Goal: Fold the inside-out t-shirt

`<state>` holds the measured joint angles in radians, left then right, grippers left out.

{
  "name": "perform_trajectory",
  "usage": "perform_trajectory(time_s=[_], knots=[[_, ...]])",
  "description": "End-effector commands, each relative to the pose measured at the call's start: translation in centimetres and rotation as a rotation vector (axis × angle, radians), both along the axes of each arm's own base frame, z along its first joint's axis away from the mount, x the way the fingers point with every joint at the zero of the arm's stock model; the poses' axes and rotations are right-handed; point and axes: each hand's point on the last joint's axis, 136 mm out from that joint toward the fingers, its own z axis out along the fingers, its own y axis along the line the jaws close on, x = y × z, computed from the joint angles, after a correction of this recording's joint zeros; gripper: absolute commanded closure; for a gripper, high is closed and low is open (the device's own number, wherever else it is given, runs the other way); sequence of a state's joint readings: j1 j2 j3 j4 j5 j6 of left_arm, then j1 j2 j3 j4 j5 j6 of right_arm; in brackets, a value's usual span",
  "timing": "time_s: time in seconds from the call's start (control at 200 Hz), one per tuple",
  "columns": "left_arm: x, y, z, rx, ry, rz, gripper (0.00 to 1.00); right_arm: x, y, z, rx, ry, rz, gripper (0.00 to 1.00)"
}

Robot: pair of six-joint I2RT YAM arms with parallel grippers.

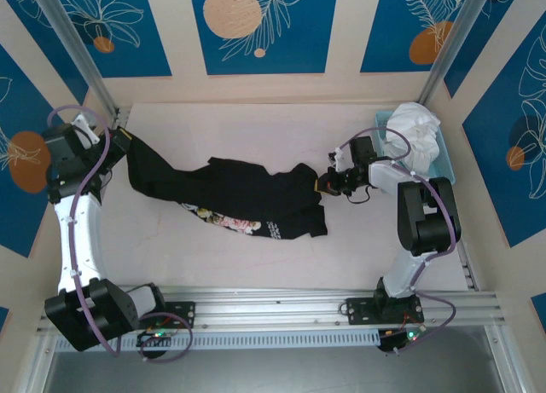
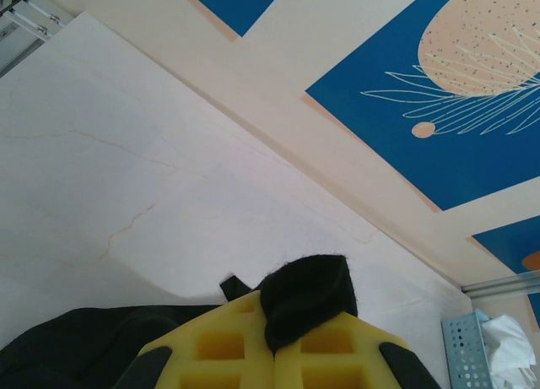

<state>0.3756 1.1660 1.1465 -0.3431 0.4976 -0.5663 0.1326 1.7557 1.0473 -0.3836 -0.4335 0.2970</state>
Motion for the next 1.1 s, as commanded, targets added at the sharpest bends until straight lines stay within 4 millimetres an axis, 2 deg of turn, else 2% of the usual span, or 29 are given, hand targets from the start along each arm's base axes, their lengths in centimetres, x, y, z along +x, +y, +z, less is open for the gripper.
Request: perform_trajectory(time_s=[0.0,0.065,0.16,0.285,0.385,0.485,0.49,0.515,0.61,0.75,0.835,0.895,0.955,1.02,1.095], knots=[[0.0,-0.5,0.7,0.024,-0.038,-0.031,1.0,0.0,0.2,1.9,0.021,-0.035,0.014,0.99],[0.0,-0.5,0.9,0.022,-0.04,-0.033,1.0,0.2,0.1,3.1,0.026,-0.064,0.008,1.0],[0.0,-0.7,1.2,0.013,-0.044,-0.037,1.0,0.7,-0.2,6.4,0.053,-0.139,-0.009,1.0],[-0.2,-1.2,2.7,-0.026,-0.08,-0.049,1.0,1.3,-1.1,12.6,0.11,-0.278,-0.038,1.0],[-0.3,-2.0,5.3,-0.097,-0.146,-0.07,1.0,1.3,-2.6,18.4,0.143,-0.416,-0.081,1.0],[-0.6,-2.6,8.9,-0.142,-0.223,-0.09,1.0,0.8,-5.0,24.8,0.158,-0.565,-0.148,1.0],[-0.6,-2.6,9.1,-0.142,-0.228,-0.09,1.0,0.7,-5.3,25.6,0.158,-0.585,-0.157,1.0],[-0.8,-2.7,10.2,-0.14,-0.249,-0.094,1.0,0.5,-5.9,26.8,0.156,-0.613,-0.176,1.0],[-2.0,-2.9,14.6,-0.102,-0.338,-0.09,1.0,-1.2,-8.7,32.6,0.132,-0.764,-0.27,1.0],[-6.0,-3.2,22.0,0.02,-0.482,-0.051,1.0,-6.0,-11.9,40.7,0.047,-0.986,-0.402,1.0],[-9.2,-3.2,25.7,0.134,-0.541,0.018,1.0,-9.3,-13.0,44.6,-0.039,-1.103,-0.468,1.0],[-10.8,-3.0,27.6,0.199,-0.57,0.063,1.0,-11.2,-13.4,46.5,-0.096,-1.165,-0.5,1.0],[-11.2,-2.8,28.2,0.226,-0.568,0.081,1.0,-12.4,-13.5,47.8,-0.132,-1.204,-0.516,1.0],[-9.8,-2.4,27.4,0.212,-0.533,0.069,1.0,-12.5,-13.5,48.2,-0.134,-1.213,-0.518,1.0],[-7.3,-1.7,25.4,0.191,-0.47,0.053,1.0,-11.2,-13.7,47.5,-0.108,-1.187,-0.515,1.0]])
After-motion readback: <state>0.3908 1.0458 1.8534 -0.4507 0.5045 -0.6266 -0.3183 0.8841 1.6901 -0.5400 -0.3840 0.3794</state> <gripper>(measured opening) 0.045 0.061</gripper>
